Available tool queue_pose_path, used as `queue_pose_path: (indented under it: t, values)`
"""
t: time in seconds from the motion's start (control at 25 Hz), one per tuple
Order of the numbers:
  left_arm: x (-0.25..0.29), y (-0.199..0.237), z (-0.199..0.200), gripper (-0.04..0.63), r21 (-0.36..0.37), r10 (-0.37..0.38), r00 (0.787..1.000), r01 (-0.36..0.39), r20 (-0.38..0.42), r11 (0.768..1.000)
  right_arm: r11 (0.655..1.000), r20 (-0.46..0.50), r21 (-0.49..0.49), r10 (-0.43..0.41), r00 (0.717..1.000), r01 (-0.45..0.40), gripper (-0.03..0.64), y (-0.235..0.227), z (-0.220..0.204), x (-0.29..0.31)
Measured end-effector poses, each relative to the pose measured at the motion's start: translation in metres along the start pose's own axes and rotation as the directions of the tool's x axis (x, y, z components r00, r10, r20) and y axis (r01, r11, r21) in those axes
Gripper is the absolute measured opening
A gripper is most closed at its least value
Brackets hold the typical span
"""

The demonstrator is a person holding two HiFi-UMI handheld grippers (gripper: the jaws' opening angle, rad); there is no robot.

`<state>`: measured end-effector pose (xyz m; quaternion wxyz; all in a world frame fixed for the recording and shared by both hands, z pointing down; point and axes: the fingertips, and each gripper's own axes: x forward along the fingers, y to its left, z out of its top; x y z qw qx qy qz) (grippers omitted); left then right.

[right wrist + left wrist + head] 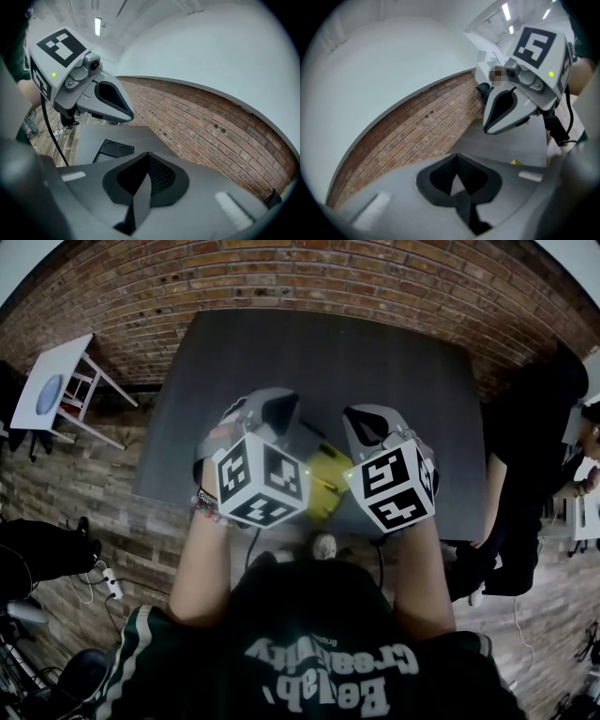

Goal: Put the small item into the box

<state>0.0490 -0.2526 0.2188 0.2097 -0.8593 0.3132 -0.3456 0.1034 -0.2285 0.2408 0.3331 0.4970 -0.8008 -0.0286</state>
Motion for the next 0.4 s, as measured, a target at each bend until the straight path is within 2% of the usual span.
queue_pose_path:
  t: [0.4]
  values:
    - [0.008,-0.019,0.013,0.003,0.009,-0.013,1.0,0.013,-0.008,1.0,1.0,0.0,-0.019,0.007,1.0,-0.007,0.006,-0.007,-0.014,-0.01]
